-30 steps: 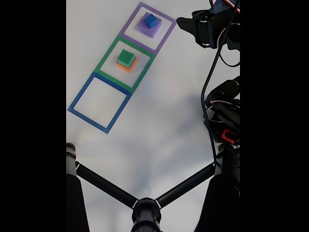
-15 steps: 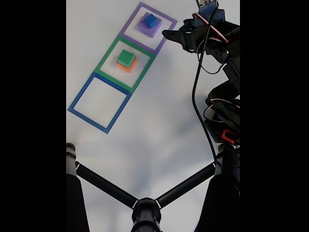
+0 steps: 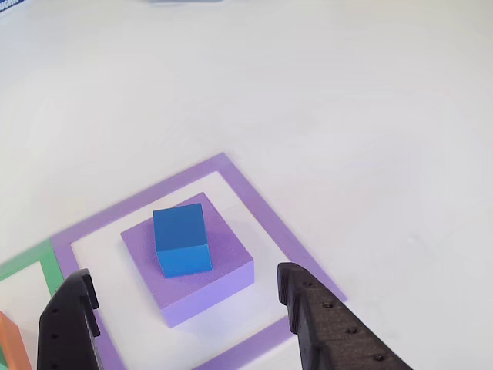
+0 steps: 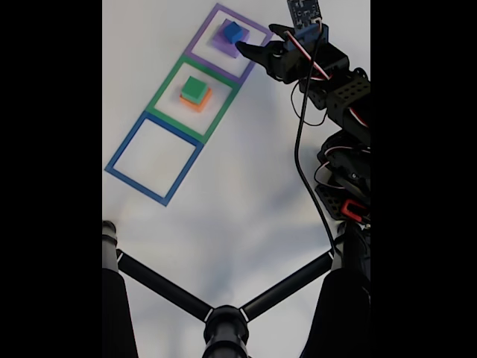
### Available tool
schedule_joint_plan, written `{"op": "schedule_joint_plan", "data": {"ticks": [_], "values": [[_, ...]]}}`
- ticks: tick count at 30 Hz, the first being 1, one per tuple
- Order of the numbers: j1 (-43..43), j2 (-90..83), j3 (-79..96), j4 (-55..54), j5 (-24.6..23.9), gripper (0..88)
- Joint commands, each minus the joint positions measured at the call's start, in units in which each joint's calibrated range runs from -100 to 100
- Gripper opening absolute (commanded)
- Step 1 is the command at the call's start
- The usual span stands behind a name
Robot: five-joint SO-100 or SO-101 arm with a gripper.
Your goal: Tower of hanoi
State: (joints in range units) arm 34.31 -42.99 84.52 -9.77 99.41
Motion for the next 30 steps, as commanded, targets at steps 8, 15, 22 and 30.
{"op": "schedule_joint_plan", "data": {"ticks": [8,15,22,30], "values": [[-1.4,17.8,0.2,-24.5,0.6,29.4],[-1.8,29.8,-3.2,-34.2,0.6,29.4],[-1.2,39.6,-8.0,-39.8,0.6,30.0],[-1.4,45.8,-12.1,-41.7,0.6,29.4]]}}
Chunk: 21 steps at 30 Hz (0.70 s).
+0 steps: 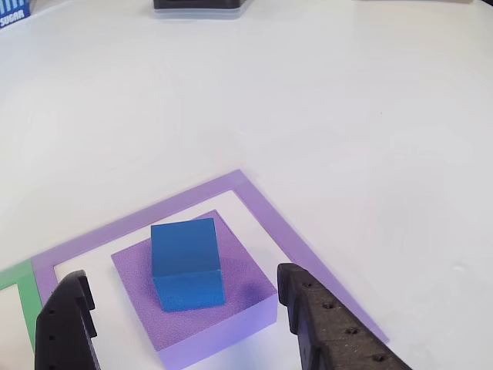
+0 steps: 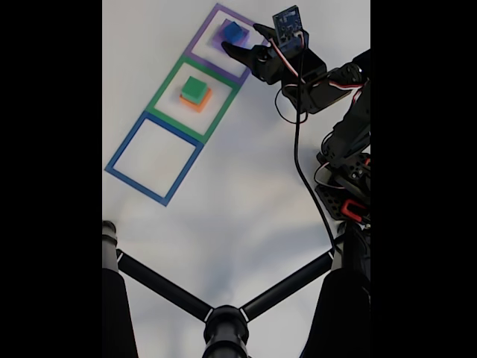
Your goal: Tower of hanoi
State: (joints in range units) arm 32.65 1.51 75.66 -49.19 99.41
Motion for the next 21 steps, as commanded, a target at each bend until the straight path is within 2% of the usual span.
{"op": "schedule_joint_plan", "data": {"ticks": [1,8,21], "values": [[0.1,2.3,-4.4,-2.3,0.6,29.3],[-0.4,8.0,-10.5,-2.3,0.6,28.4],[-2.0,9.6,-10.2,-3.3,0.6,24.7]]}}
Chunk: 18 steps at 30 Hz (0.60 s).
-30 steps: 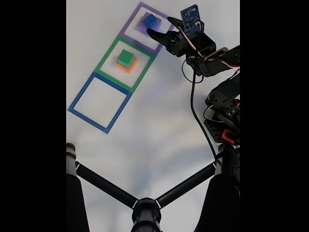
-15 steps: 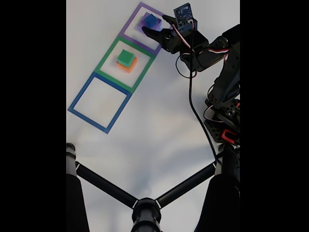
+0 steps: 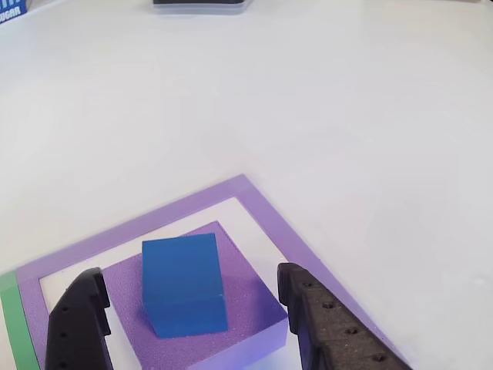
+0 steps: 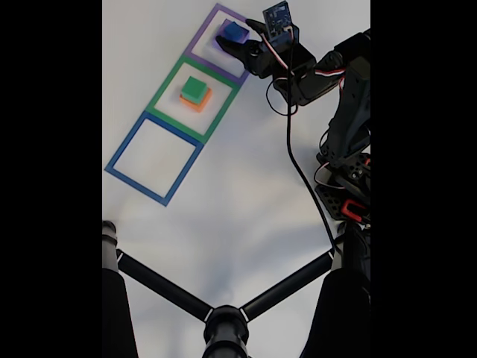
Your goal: Tower of hanoi
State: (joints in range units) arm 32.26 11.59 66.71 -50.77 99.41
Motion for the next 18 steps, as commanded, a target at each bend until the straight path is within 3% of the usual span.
{"op": "schedule_joint_plan", "data": {"ticks": [1,18], "values": [[-1.8,-0.3,-1.5,-1.7,0.6,24.4],[-3.3,0.3,-1.7,-1.2,0.6,11.8]]}}
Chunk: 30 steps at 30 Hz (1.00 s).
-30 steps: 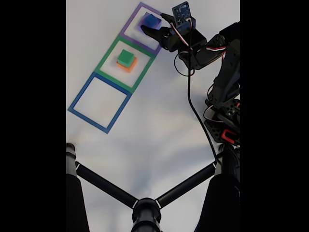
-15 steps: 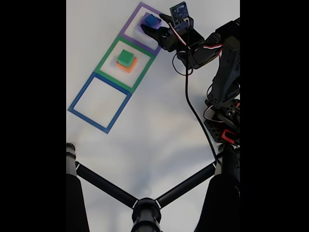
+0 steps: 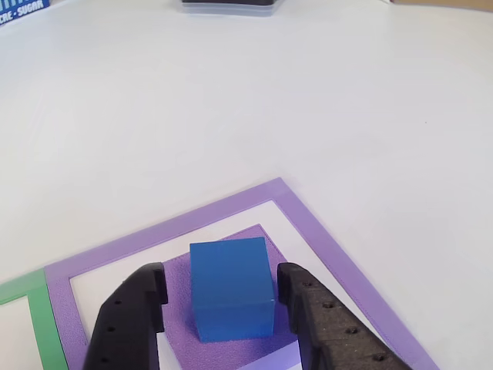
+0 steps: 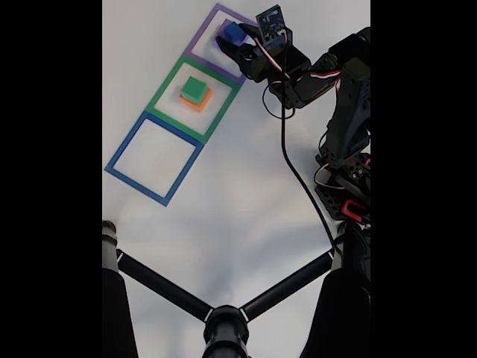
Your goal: Tower of hanoi
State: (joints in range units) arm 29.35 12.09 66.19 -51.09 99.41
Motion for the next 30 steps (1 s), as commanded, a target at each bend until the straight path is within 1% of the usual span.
{"op": "schedule_joint_plan", "data": {"ticks": [1,11,15,18,22,26,30], "values": [[-0.3,-0.2,-1.2,-0.7,0.6,10.9],[-0.6,-1.0,-1.4,0.9,0.6,5.4],[-0.4,-5.4,-0.7,6.0,0.6,5.0],[-0.3,-13.4,0.2,15.5,0.6,4.9],[-0.3,-26.8,-0.3,32.4,0.6,4.9],[-0.6,-39.5,-3.8,52.2,0.6,4.9],[-1.6,-50.1,-11.0,74.3,0.6,4.9]]}}
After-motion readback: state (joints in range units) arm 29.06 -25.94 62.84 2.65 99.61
